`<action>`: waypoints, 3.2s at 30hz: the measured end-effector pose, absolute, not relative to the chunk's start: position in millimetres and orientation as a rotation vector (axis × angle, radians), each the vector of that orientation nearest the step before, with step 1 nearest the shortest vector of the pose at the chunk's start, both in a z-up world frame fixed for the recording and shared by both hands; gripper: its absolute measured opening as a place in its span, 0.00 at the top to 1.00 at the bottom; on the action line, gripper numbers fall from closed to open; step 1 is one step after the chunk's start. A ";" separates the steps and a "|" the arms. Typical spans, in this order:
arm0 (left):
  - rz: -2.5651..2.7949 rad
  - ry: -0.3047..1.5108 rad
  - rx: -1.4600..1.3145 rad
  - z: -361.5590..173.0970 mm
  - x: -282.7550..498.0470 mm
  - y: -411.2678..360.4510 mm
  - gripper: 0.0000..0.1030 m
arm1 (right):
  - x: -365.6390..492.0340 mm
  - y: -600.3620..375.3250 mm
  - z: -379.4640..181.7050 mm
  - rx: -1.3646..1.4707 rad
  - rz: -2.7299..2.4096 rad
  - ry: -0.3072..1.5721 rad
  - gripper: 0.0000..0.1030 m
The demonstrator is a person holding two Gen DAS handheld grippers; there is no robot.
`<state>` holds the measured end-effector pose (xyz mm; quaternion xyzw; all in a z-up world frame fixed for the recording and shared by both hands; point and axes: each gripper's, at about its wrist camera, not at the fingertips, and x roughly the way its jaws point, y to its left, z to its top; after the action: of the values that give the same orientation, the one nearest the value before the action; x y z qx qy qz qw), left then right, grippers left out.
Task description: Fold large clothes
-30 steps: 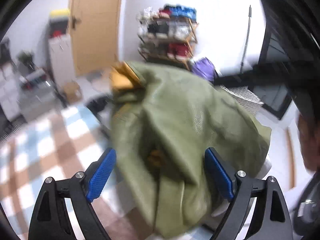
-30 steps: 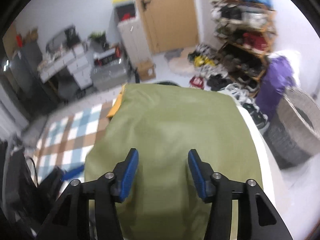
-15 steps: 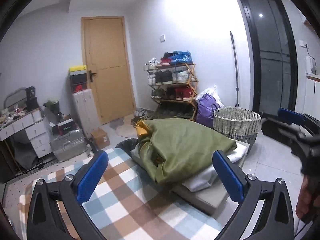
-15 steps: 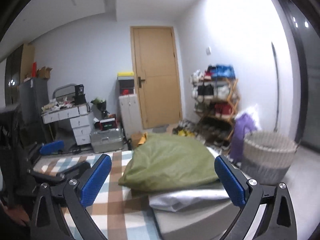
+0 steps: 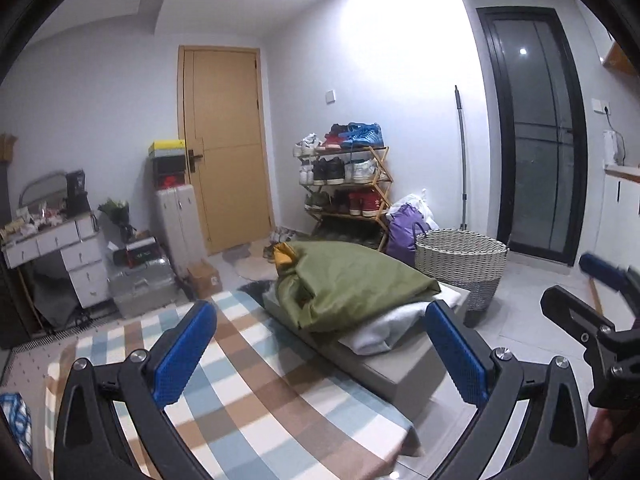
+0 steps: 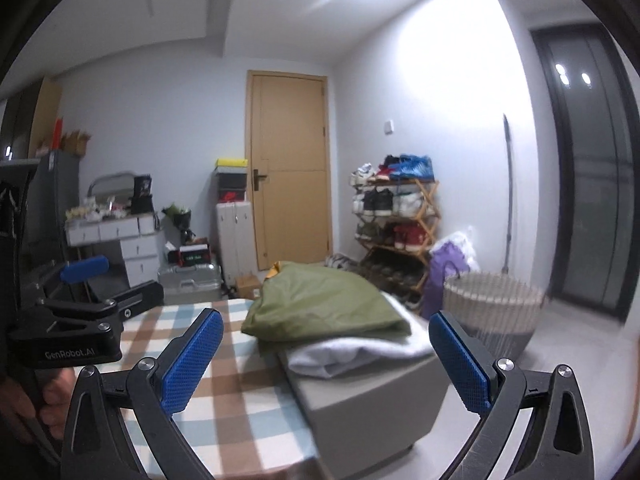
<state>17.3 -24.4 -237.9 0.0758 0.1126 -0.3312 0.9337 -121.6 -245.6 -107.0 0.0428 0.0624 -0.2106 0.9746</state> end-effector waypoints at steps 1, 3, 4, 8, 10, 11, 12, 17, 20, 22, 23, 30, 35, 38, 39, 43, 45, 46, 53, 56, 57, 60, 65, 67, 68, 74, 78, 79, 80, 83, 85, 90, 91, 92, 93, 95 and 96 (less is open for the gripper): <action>-0.672 0.233 0.149 -238.9 13.5 -22.8 0.01 | -126.2 -246.0 -109.0 0.107 -0.433 0.107 0.00; -0.690 0.235 0.137 -240.3 9.9 -22.4 0.01 | -138.3 -244.4 -111.0 0.136 -0.455 0.050 0.00; -0.685 0.233 0.135 -240.0 7.2 -21.4 0.01 | -140.5 -243.5 -110.8 0.127 -0.444 0.029 0.00; -0.682 0.228 0.141 -241.3 4.3 -23.6 0.01 | -140.0 -233.2 -102.4 0.045 -0.474 0.027 0.00; -0.689 0.229 0.132 -242.5 1.1 -22.2 0.01 | -142.4 -232.2 -101.4 0.051 -0.443 0.013 0.00; -0.690 0.228 0.131 -242.9 0.8 -22.2 0.01 | -143.7 -231.0 -102.1 0.050 -0.437 0.012 0.00; -0.689 0.227 0.135 -243.4 0.0 -22.1 0.01 | -144.5 -230.1 -102.4 0.046 -0.434 0.009 0.00; -0.684 0.216 0.154 -246.8 -7.5 -21.1 0.01 | -145.6 -225.5 -104.7 0.031 -0.430 -0.001 0.00; -0.683 0.221 0.150 -247.0 -7.3 -20.7 0.01 | -142.8 -223.5 -104.9 0.015 -0.424 0.009 0.00; -0.690 0.229 0.146 -247.3 -6.6 -20.5 0.01 | -140.6 -222.4 -105.1 0.007 -0.412 0.014 0.00; -0.692 0.231 0.144 -247.7 -6.7 -20.5 0.01 | -141.2 -221.3 -105.9 -0.002 -0.407 0.012 0.00; -0.679 0.228 0.175 -250.9 -11.7 -19.8 0.01 | -137.6 -215.4 -114.6 -0.039 -0.410 0.018 0.00; -0.682 0.235 0.167 -248.8 -10.3 -18.0 0.01 | -137.7 -213.4 -114.2 -0.041 -0.399 0.024 0.00; -0.686 0.235 0.160 -247.3 -11.1 -17.3 0.01 | -140.2 -214.8 -111.8 -0.038 -0.400 0.016 0.00; -0.687 0.233 0.160 -246.7 -12.0 -17.2 0.01 | -141.3 -215.5 -111.0 -0.036 -0.398 0.013 0.00; -0.690 0.227 0.164 -245.9 -13.9 -17.7 0.01 | -143.4 -219.5 -109.9 -0.019 -0.404 0.009 0.00; -0.692 0.226 0.166 -245.3 -15.2 -18.2 0.01 | -144.4 -222.3 -109.6 -0.009 -0.407 0.009 0.00; -0.692 0.225 0.166 -245.1 -14.9 -18.3 0.01 | -144.9 -223.5 -109.4 -0.003 -0.408 0.009 0.00; -0.691 0.215 0.168 -243.6 -15.9 -19.3 0.01 | -146.8 -228.6 -107.9 0.018 -0.411 0.005 0.00; -0.695 0.218 0.174 -244.1 -15.7 -20.7 0.01 | -148.2 -228.5 -106.5 0.017 -0.407 -0.002 0.00; -0.701 0.221 0.175 -244.5 -15.8 -21.0 0.01 | -148.4 -227.9 -106.1 0.014 -0.407 -0.003 0.00; -0.712 0.232 0.171 -245.6 -15.5 -21.1 0.01 | -149.9 -225.6 -106.0 0.003 -0.405 -0.011 0.00; -0.709 0.229 0.173 -244.3 -15.7 -20.4 0.01 | -145.0 -222.0 -105.1 -0.037 -0.440 0.003 0.00; -0.713 0.232 0.172 -243.9 -16.0 -20.3 0.01 | -144.3 -221.6 -104.8 -0.045 -0.446 0.009 0.00; -0.713 0.231 0.172 -243.7 -16.1 -20.3 0.01 | -145.3 -222.3 -104.5 -0.041 -0.443 0.006 0.00; -0.702 0.215 0.173 -241.4 -18.7 -20.2 0.01 | -147.4 -227.7 -103.5 -0.023 -0.440 0.002 0.00; -0.703 0.216 0.176 -241.5 -19.3 -20.3 0.01 | -148.1 -229.8 -103.1 -0.013 -0.437 0.000 0.00; -0.701 0.215 0.175 -241.4 -19.3 -20.6 0.01 | -148.3 -231.1 -103.2 -0.011 -0.436 -0.001 0.00; -0.700 0.214 0.176 -241.1 -19.4 -20.6 0.01 | -148.3 -231.9 -103.3 -0.010 -0.435 -0.001 0.00; -0.707 0.216 0.176 -241.0 -20.1 -21.0 0.01 | -148.8 -231.6 -103.7 -0.015 -0.435 -0.002 0.00; -0.702 0.209 0.180 -240.9 -20.6 -21.3 0.01 | -148.8 -231.3 -103.4 -0.020 -0.434 -0.004 0.00; -0.705 0.209 0.181 -241.0 -20.1 -20.5 0.01 | -148.5 -229.4 -103.1 -0.029 -0.427 -0.006 0.00; -0.704 0.209 0.182 -241.0 -20.0 -20.7 0.01 | -148.4 -229.2 -102.9 -0.033 -0.432 -0.006 0.00; -0.703 0.208 0.181 -240.8 -20.0 -20.5 0.01 | -147.8 -229.2 -102.4 -0.035 -0.433 -0.006 0.00; -0.703 0.209 0.178 -240.7 -19.9 -20.1 0.01 | -147.9 -229.5 -102.4 -0.035 -0.431 -0.008 0.00; -0.706 0.211 0.178 -241.1 -19.9 -19.5 0.01 | -147.6 -229.8 -102.8 -0.030 -0.430 -0.009 0.00; -0.706 0.211 0.179 -241.2 -20.1 -19.4 0.01 | -147.4 -230.1 -102.8 -0.028 -0.429 -0.008 0.00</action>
<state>-20.1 -19.4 -241.2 0.0873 0.1029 -0.3446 0.9290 -147.4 -230.1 -102.8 -0.0137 -0.0041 -0.2130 0.9769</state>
